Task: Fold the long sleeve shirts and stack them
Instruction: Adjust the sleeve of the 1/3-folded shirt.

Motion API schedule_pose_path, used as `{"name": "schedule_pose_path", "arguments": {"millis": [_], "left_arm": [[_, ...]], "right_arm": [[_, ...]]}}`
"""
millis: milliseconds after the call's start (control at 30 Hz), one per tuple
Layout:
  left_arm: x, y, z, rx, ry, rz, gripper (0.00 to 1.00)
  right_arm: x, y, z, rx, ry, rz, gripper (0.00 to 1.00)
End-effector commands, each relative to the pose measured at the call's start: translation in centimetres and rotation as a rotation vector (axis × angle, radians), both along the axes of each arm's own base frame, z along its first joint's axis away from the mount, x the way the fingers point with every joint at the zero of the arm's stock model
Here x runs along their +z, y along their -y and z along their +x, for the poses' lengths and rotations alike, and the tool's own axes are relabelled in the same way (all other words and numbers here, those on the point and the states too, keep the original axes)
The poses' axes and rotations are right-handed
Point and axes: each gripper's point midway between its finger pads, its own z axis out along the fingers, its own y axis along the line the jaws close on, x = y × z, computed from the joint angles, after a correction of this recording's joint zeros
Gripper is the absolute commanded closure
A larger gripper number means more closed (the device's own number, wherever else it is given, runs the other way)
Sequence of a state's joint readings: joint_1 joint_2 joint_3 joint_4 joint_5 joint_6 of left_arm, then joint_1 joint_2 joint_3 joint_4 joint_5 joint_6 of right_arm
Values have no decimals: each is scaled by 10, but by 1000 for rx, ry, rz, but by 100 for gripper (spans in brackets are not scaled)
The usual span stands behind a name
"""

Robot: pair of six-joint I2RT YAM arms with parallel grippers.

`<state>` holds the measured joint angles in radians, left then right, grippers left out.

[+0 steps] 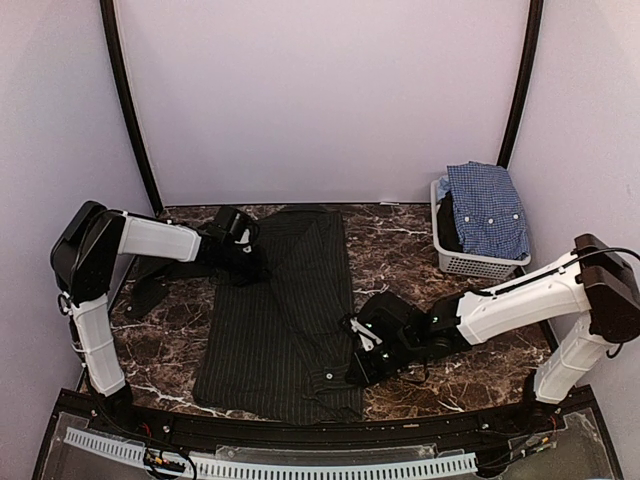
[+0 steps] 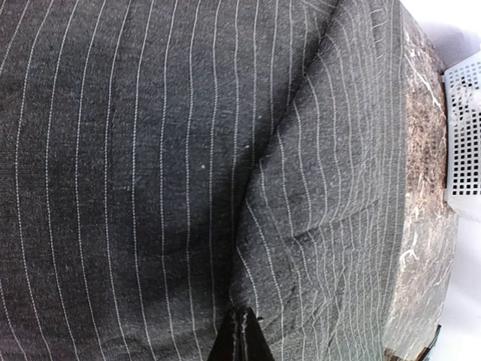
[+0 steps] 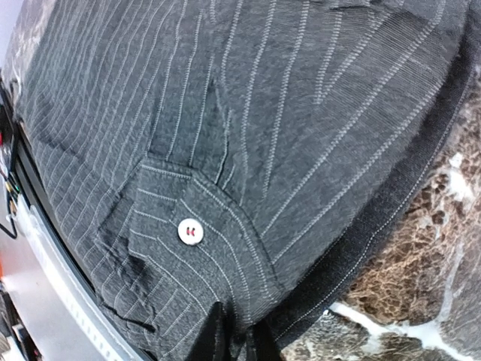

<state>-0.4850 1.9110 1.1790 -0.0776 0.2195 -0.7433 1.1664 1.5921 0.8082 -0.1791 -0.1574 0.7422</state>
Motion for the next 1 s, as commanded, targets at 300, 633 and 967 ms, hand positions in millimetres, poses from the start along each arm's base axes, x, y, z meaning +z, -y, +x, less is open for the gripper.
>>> {"name": "schedule_pose_path", "arguments": {"millis": [300, 633, 967], "left_arm": [[12, -5, 5, -40, 29, 47, 64], [55, -25, -13, -29, 118, 68, 56], [46, -58, -48, -1, 103, 113, 56]], "right_arm": [[34, 16, 27, -80, 164, -109, 66], [68, -26, 67, -112, 312, -80, 66], [53, -67, 133, -175, 335, -13, 67]]}}
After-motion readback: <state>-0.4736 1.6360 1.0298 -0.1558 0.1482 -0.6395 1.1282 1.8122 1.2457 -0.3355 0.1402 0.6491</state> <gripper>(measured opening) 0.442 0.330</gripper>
